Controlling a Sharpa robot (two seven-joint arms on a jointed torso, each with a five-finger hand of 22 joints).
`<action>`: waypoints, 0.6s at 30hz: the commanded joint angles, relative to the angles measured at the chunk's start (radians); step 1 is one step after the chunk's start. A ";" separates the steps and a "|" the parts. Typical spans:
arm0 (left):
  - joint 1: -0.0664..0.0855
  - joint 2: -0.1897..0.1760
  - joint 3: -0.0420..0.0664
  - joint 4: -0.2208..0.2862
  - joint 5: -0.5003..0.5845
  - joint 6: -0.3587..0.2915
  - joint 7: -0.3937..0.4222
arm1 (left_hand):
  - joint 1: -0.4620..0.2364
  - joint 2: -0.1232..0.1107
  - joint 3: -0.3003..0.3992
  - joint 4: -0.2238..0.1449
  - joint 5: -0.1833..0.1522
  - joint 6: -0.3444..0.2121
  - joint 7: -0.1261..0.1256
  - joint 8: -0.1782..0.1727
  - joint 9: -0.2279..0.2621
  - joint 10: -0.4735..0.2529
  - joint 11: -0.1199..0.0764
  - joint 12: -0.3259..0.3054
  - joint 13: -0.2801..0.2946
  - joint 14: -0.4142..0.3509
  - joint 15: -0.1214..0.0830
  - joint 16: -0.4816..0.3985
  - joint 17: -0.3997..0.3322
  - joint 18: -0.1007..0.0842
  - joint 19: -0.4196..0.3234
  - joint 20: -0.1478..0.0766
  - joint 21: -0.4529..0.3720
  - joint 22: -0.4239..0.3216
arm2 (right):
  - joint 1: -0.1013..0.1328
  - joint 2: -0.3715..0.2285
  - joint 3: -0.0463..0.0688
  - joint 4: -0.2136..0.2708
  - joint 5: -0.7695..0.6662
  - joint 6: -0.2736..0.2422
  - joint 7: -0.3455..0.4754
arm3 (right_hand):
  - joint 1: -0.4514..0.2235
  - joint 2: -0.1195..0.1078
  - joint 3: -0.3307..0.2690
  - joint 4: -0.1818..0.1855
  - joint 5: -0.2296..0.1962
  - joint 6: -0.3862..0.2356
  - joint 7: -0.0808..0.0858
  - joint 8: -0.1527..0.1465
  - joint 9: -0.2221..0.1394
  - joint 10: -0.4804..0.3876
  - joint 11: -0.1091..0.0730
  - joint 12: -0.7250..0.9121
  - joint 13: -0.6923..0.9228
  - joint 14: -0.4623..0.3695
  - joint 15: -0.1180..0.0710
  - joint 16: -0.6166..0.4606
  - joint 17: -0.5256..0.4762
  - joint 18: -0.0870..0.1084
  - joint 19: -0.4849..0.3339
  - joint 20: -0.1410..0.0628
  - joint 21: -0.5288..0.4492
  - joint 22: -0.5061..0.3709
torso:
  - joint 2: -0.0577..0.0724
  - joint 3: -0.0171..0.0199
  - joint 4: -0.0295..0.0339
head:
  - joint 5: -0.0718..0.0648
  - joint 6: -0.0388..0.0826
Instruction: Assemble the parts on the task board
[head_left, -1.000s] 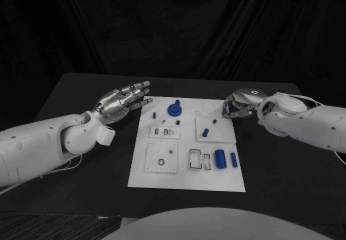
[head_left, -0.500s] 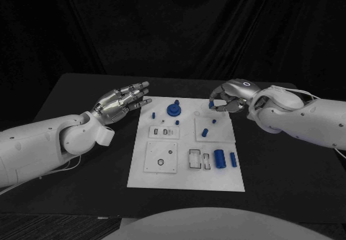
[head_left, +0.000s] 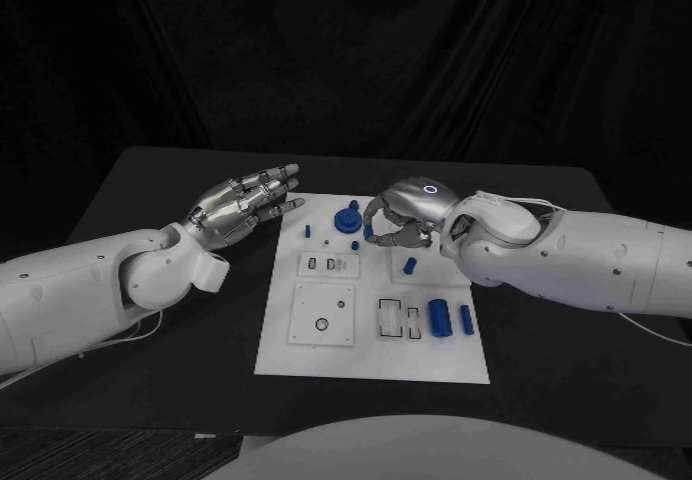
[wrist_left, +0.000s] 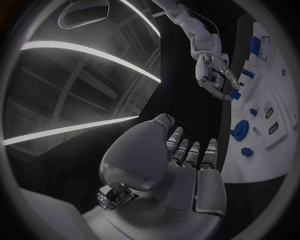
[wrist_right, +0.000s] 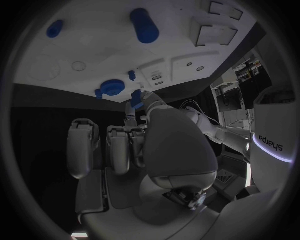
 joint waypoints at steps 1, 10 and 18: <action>-0.001 0.002 0.001 0.004 0.002 0.006 0.014 | -0.004 0.000 0.005 -0.001 -0.003 0.004 0.004 0.006 0.001 -0.001 0.005 0.007 0.002 0.001 0.009 0.004 0.001 0.011 -0.003 0.005 -0.005 0.001 | -0.012 0.024 0.001 -0.009 -0.063 0.010 -0.067 | 0.007 0.008 0.003 -0.007 0.005 -0.001 0.004 0.001 0.002 0.105 0.004 0.001 0.263 0.107 0.002 0.003 0.264 0.002 0.029 0.001 -0.011 0.194 | 0.001 0.0004 0.0014 | 0.004 0.000; -0.001 0.006 0.001 0.003 0.002 0.011 0.021 | -0.007 -0.007 0.005 -0.003 -0.004 0.006 0.002 0.007 0.001 -0.001 0.002 0.009 0.002 0.003 0.011 0.006 0.002 0.012 -0.001 0.005 -0.004 0.001 | -0.033 0.082 0.001 -0.037 -0.074 0.053 -0.082 | 0.008 0.009 0.006 -0.013 0.006 -0.009 0.008 -0.003 0.001 0.105 0.008 0.001 0.263 0.107 0.004 0.003 0.264 0.004 0.026 0.003 -0.019 0.191 | 0.003 0.0005 -0.0001 | 0.004 0.000; -0.001 0.010 0.001 0.001 0.002 0.014 0.024 | -0.007 -0.008 0.006 -0.003 -0.004 0.006 0.002 0.007 0.001 -0.001 0.002 0.009 0.002 0.003 0.011 0.006 0.002 0.012 -0.001 0.005 -0.004 0.001 | -0.040 0.101 0.001 -0.052 -0.076 0.074 -0.084 | 0.008 0.009 0.007 -0.014 0.006 -0.010 0.009 -0.004 0.001 0.105 0.009 0.001 0.263 0.107 0.005 0.003 0.264 0.004 0.025 0.003 -0.020 0.190 | 0.002 0.0009 0.0017 | 0.002 0.000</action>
